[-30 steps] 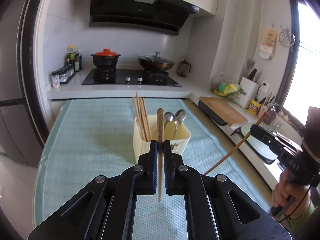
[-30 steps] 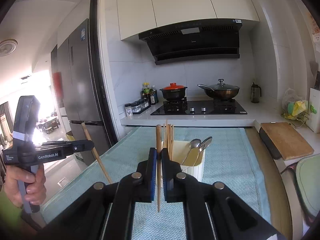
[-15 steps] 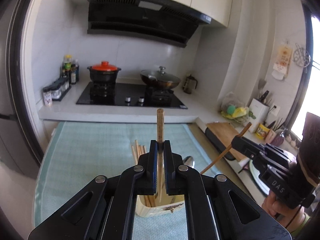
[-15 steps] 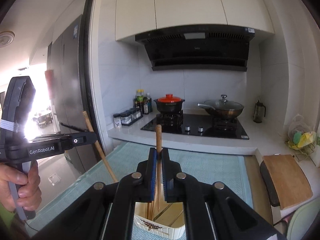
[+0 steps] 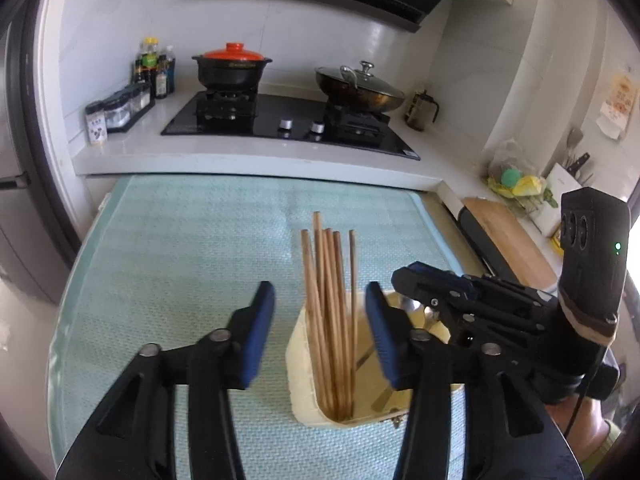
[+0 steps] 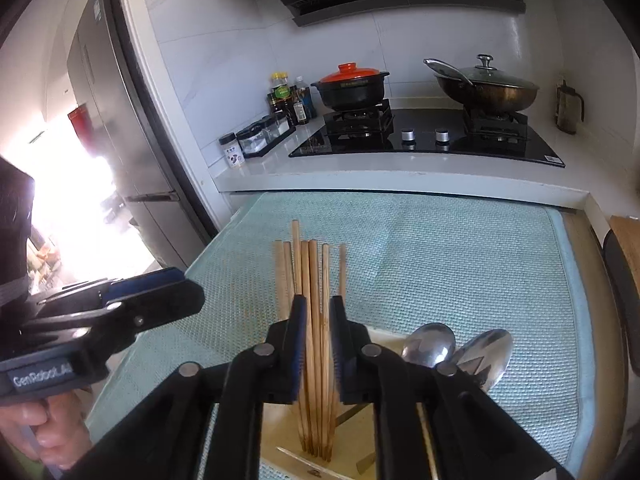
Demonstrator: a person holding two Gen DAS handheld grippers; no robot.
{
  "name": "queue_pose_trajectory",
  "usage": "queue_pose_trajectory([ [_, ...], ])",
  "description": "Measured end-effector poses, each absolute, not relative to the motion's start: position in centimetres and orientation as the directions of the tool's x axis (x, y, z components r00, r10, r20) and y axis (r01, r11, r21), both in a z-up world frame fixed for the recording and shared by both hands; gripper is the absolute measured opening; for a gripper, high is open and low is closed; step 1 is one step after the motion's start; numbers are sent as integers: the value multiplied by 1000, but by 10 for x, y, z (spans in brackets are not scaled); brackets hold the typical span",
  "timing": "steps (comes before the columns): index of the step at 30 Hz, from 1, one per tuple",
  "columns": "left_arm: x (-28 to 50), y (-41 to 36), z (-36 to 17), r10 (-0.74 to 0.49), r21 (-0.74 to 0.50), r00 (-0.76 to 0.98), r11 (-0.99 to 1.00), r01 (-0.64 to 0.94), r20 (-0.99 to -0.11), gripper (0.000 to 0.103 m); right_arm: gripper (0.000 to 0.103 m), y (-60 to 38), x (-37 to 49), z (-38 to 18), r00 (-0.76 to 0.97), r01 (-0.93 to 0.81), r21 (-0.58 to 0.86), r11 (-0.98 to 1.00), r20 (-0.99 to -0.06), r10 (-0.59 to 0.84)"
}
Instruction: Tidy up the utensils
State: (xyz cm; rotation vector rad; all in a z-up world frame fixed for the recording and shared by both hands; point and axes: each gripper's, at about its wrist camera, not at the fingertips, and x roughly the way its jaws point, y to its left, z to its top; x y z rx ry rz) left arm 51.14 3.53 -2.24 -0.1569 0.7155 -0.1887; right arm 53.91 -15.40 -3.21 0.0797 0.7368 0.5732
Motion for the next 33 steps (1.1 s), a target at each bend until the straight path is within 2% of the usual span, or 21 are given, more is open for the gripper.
queue_pose_trajectory([
  [1, 505, 37, -18, -209, -188, 756, 975, 116, -620, 69, 38, -158, 536, -30, 605, -461, 282, 841, -594, 530],
  [2, 496, 38, -15, -195, -169, 772, 979, 116, -604, 71, 50, -163, 531, -27, 617, -459, 293, 839, -574, 538],
  [5, 460, 41, -4, -147, -111, 821, 989, 102, -551, 84, 54, -175, 505, -12, 671, -452, 269, 851, -526, 523],
  [7, 429, 40, 4, -87, -61, 868, 996, 65, -489, 102, 57, -182, 477, 1, 701, -465, 235, 853, -491, 518],
  [9, 395, 38, 11, -22, -24, 911, 1000, 13, -411, 103, 71, -189, 441, 13, 746, -456, 174, 873, -461, 481],
  [10, 380, 38, 12, 6, -20, 925, 1000, -14, -380, 103, 83, -193, 422, 18, 767, -451, 145, 881, -441, 466],
  [11, 366, 39, 14, 26, -26, 933, 999, -38, -358, 103, 88, -197, 402, 22, 785, -446, 119, 887, -425, 452],
  [15, 316, 38, 22, 89, -38, 944, 994, -107, -317, 103, 91, -213, 330, 25, 836, -415, 59, 908, -368, 407],
  [17, 298, 36, 23, 92, -5, 940, 995, -99, -329, 103, 103, -219, 298, 24, 861, -384, 50, 922, -342, 377],
  [22, 260, 24, 17, 160, 79, 917, 987, -141, -366, 103, 103, -225, 240, 17, 898, -295, 57, 954, -323, 297],
  [25, 238, 17, 12, 111, 70, 913, 993, -91, -393, 103, 103, -225, 221, 14, 892, -282, 88, 955, -344, 295],
  [28, 225, 14, 6, 64, 45, 898, 998, -50, -435, 103, 103, -220, 201, 17, 894, -275, 57, 960, -352, 277],
  [33, 216, 7, 4, 57, 57, 889, 998, -35, -455, 103, 103, -211, 176, 30, 906, -253, 17, 967, -345, 244],
])
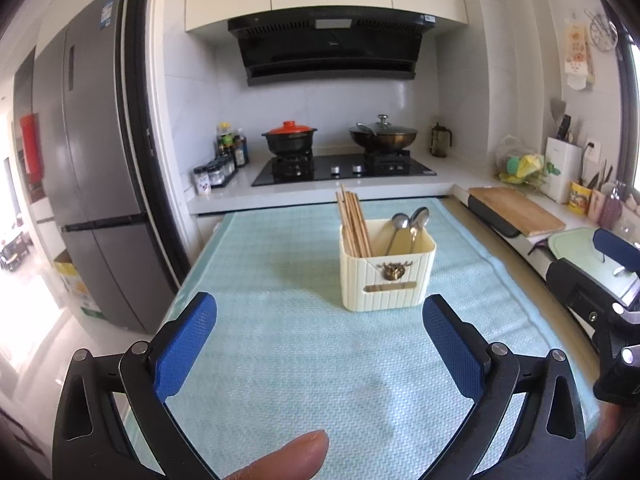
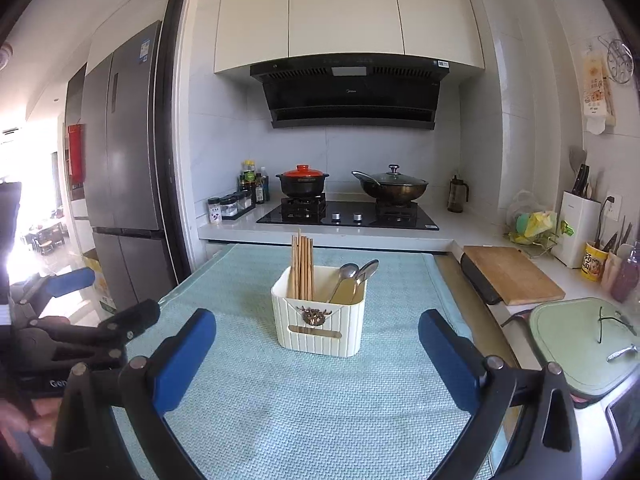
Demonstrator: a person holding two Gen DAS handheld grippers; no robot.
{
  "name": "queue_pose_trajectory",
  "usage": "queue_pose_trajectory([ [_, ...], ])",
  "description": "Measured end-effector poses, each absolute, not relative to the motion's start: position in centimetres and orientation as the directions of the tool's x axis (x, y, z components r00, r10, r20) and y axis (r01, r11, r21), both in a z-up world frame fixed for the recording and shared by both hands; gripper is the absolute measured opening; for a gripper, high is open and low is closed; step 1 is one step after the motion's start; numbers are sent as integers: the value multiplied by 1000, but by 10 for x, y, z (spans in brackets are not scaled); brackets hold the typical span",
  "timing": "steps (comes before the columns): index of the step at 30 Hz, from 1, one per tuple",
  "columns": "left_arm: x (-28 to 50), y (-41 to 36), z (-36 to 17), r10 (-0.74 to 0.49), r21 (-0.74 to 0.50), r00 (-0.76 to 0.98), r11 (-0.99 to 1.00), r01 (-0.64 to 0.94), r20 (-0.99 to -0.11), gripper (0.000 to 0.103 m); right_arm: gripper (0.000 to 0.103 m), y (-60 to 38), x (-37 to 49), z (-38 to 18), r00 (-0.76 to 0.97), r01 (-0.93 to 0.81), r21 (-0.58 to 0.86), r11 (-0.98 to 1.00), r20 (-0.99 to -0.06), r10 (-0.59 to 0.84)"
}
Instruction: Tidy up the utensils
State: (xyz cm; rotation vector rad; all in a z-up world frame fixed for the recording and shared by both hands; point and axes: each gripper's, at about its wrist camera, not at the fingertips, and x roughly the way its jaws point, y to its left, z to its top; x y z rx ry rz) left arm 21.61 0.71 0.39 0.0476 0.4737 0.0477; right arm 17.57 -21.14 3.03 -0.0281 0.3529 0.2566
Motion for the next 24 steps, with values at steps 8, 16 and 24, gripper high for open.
queue_pose_trajectory([
  [8, 203, 4, 10, 49, 45, 897, 998, -32, -439, 103, 103, -211, 165, 39, 910, -247, 14, 969, -339, 237],
  [16, 204, 9, 8, 49, 26, 891, 999, -42, -451, 103, 103, -208, 163, 39, 907, -257, 8, 966, -344, 244],
  [24, 204, 8, 6, 55, 16, 888, 998, -54, -457, 103, 103, -208, 161, 38, 906, -257, 9, 966, -345, 245],
])
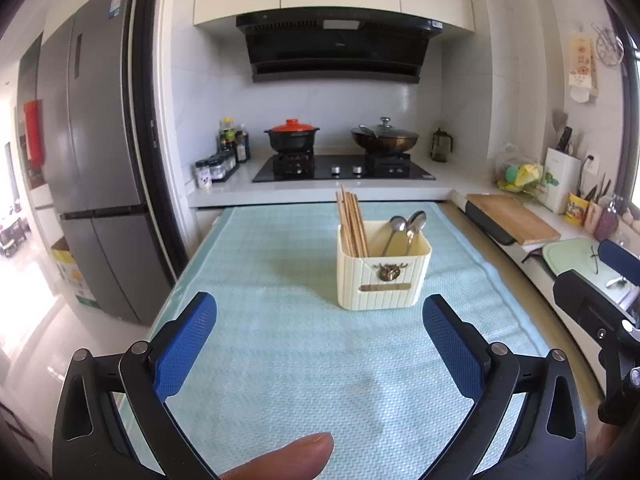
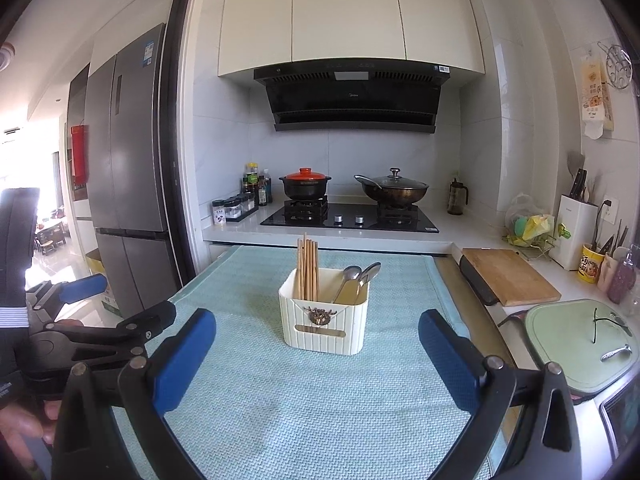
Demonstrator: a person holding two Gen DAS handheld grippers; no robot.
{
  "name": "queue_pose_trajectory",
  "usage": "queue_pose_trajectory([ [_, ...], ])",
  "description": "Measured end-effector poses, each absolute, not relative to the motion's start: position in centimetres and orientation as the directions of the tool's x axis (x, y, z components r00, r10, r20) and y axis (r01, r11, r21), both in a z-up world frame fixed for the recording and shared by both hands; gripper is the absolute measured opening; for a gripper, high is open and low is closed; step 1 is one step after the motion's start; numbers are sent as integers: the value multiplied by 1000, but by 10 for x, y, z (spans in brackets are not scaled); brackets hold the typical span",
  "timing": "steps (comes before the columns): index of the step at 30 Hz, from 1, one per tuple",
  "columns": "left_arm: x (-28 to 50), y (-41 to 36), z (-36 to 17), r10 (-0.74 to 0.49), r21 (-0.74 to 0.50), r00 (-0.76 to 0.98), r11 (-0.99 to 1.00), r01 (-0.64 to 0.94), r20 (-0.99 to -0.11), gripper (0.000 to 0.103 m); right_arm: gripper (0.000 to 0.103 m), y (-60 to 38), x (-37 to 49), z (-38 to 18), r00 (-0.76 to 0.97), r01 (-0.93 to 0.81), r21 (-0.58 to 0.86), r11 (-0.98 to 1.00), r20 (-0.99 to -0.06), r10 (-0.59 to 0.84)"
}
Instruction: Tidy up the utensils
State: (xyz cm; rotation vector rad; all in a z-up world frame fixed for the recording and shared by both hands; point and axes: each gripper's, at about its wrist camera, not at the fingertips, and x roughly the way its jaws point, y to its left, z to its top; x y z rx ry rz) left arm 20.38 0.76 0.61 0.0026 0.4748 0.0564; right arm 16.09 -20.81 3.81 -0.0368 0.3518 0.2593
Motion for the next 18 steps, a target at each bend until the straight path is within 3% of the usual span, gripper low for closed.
queue_pose_trajectory([
  [18, 206, 16, 4, 66, -11, 871, 997, -81, -487, 103, 103, -201, 155, 39, 900, -277, -7, 961, -353, 256],
])
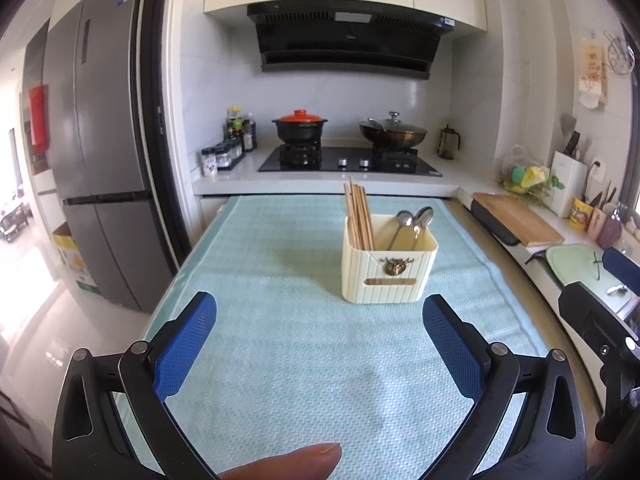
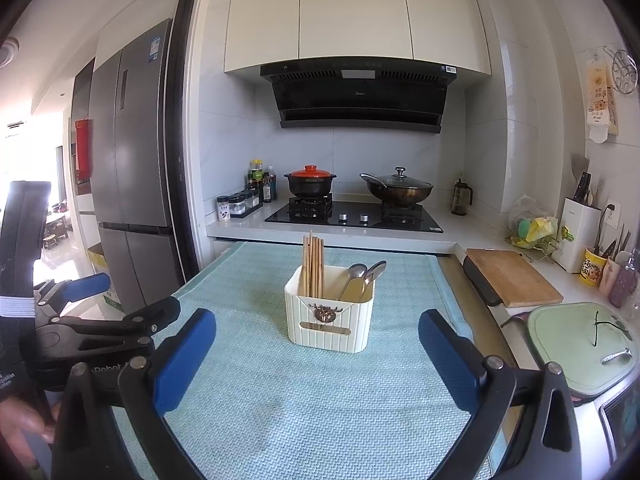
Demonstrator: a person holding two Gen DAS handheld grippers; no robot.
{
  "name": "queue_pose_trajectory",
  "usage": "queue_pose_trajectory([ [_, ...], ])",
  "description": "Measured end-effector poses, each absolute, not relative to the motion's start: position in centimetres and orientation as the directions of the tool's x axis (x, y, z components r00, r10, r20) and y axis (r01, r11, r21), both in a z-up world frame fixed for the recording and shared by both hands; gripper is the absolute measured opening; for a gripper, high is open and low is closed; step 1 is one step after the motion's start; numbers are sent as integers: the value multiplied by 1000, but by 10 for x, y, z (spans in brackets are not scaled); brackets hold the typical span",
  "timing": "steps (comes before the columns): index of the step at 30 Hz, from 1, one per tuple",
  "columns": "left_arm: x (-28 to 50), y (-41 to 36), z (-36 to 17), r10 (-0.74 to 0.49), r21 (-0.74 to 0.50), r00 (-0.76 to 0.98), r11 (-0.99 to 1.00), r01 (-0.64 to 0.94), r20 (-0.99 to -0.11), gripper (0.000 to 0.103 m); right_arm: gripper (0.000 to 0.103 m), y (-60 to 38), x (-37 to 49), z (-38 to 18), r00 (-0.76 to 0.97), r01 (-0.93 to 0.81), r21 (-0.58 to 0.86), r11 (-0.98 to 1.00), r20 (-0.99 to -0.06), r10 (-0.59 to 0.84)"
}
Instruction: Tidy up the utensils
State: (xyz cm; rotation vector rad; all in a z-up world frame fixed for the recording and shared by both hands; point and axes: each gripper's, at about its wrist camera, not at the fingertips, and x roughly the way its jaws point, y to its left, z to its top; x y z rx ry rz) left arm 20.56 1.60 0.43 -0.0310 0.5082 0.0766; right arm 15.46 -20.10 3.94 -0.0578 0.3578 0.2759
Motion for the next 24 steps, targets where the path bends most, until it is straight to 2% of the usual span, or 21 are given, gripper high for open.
queue_pose_trajectory([
  [3, 204, 16, 5, 94, 8, 875, 995, -103, -474, 103, 103, -200, 154, 40, 899, -279, -10, 960, -354, 258],
  [24, 201, 10, 7, 84, 19, 884, 996, -84, -461, 103, 103, -203, 149, 42, 902, -277, -18, 961, -349, 253],
])
